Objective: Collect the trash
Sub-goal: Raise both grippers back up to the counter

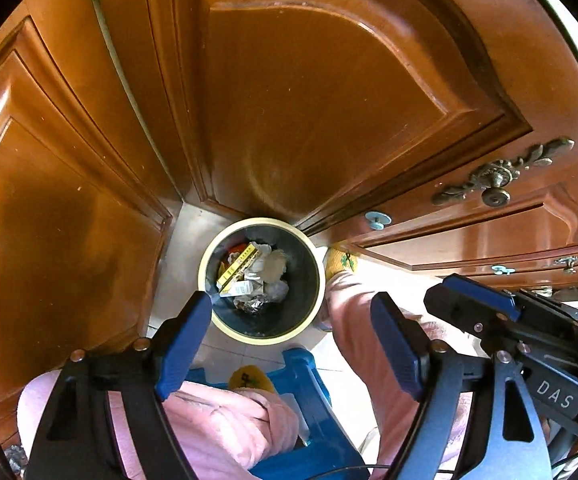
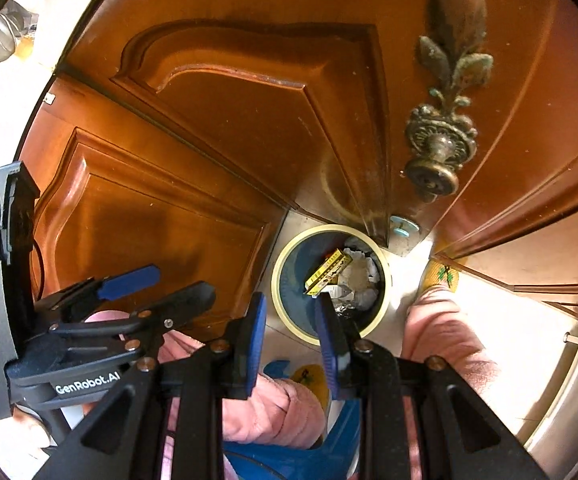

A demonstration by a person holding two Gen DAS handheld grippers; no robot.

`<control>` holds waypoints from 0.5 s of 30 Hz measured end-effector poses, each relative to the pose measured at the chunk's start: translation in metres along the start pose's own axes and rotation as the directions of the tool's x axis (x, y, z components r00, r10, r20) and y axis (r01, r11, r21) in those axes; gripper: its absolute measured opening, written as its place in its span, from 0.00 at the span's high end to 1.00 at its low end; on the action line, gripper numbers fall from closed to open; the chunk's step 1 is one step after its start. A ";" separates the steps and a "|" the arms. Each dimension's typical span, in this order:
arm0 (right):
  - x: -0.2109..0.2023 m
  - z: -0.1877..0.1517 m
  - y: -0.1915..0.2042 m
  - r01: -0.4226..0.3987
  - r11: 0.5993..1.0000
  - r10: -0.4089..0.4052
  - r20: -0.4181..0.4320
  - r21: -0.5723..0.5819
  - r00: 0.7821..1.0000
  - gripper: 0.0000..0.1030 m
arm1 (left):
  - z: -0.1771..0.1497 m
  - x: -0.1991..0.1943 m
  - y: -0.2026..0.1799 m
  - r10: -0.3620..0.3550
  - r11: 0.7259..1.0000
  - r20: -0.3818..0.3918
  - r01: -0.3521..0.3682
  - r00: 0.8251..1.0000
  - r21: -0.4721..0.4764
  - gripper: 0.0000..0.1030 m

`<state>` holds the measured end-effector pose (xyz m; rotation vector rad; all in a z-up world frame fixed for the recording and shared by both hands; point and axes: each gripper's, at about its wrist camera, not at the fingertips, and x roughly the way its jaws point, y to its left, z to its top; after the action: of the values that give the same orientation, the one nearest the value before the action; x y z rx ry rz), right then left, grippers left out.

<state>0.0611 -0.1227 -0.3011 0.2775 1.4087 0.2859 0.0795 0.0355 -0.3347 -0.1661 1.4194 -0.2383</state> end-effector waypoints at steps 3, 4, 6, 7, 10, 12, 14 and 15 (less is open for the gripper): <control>-0.003 -0.001 0.000 0.001 1.000 -0.001 0.005 0.004 1.000 0.75 | 0.000 -0.006 0.001 0.008 1.000 0.015 -0.008 1.000 0.009 0.22; -0.004 -0.001 0.000 0.002 1.000 -0.002 0.007 0.005 1.000 0.75 | 0.000 -0.009 0.001 0.010 1.000 0.020 -0.010 1.000 0.012 0.22; -0.006 -0.001 0.001 0.005 1.000 -0.005 0.011 0.004 1.000 0.75 | 0.000 -0.013 0.000 0.015 1.000 0.031 -0.015 0.999 0.024 0.22; -0.008 -0.002 0.002 0.008 1.000 -0.008 0.014 0.001 1.000 0.75 | 0.000 -0.015 -0.001 0.016 0.999 0.035 -0.017 0.999 0.029 0.22; -0.012 -0.003 0.006 0.019 1.000 -0.019 0.029 -0.010 0.999 0.75 | 0.000 -0.022 -0.004 0.021 0.999 0.050 -0.023 0.999 0.048 0.22; -0.016 -0.003 0.010 0.029 0.999 -0.028 0.041 -0.021 0.999 0.75 | -0.001 -0.028 -0.007 0.024 0.998 0.063 -0.028 0.998 0.062 0.22; -0.023 -0.004 0.014 0.042 0.999 -0.040 0.060 -0.035 0.997 0.75 | -0.002 -0.034 -0.009 0.026 0.997 0.076 -0.032 0.997 0.073 0.22; -0.026 -0.004 0.016 0.048 0.998 -0.045 0.070 -0.040 0.997 0.75 | -0.002 -0.038 -0.010 0.029 0.996 0.083 -0.035 0.996 0.077 0.21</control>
<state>0.0533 -0.1173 -0.2715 0.2180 1.3377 0.2644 0.0722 0.0356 -0.2961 -0.0875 1.3283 -0.2577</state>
